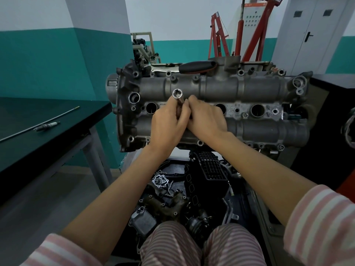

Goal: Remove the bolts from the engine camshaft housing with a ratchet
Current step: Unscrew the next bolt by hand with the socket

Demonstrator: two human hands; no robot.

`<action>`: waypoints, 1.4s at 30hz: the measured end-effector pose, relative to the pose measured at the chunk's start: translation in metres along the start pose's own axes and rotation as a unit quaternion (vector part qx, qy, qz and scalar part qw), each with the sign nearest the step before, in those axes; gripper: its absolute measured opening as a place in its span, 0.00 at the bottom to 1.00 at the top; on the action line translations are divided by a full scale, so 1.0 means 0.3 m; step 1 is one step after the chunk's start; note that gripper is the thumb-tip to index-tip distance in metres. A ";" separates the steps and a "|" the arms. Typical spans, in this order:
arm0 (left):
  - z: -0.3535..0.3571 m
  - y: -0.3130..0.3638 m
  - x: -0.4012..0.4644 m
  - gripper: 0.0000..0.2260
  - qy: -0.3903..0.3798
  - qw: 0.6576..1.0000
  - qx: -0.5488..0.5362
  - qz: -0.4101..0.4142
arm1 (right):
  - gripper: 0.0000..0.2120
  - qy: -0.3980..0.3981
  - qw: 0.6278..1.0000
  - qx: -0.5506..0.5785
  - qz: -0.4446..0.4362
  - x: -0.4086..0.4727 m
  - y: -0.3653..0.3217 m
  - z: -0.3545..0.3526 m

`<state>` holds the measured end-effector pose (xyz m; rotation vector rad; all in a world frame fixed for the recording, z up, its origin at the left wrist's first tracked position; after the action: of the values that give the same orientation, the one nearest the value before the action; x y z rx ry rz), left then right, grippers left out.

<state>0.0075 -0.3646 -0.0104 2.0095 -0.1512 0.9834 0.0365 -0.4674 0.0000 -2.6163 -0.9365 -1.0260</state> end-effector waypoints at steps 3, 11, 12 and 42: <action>0.001 0.002 0.005 0.17 0.005 1.000 -0.016 -0.002 | 0.15 -0.005 1.000 -0.023 -0.008 -0.001 -0.003 -0.006; -0.003 0.003 -0.003 0.10 -0.002 1.000 -0.023 0.008 | 0.10 -0.028 0.999 -0.023 0.000 0.007 -0.007 0.001; -0.003 0.002 -0.003 0.11 -0.003 0.999 -0.033 0.005 | 0.10 -0.026 1.000 -0.017 0.002 0.007 -0.008 0.002; 0.000 -0.002 -0.004 0.12 0.004 0.999 -0.035 0.009 | 0.15 -0.025 0.999 -0.046 -0.008 0.001 -0.006 0.006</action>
<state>0.0070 -0.3647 -0.0116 1.9428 -0.1979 0.9833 0.0364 -0.4652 -0.0012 -2.7260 -0.9439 -1.0362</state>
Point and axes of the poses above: each hand's wrist, its own x-axis towards the middle knuckle, its own z-axis out of the palm, y = z × x, the point moved 2 cm from there along x, towards the middle knuckle, and after that the axes turned 12 degrees about -z, right-handed, at the moved point
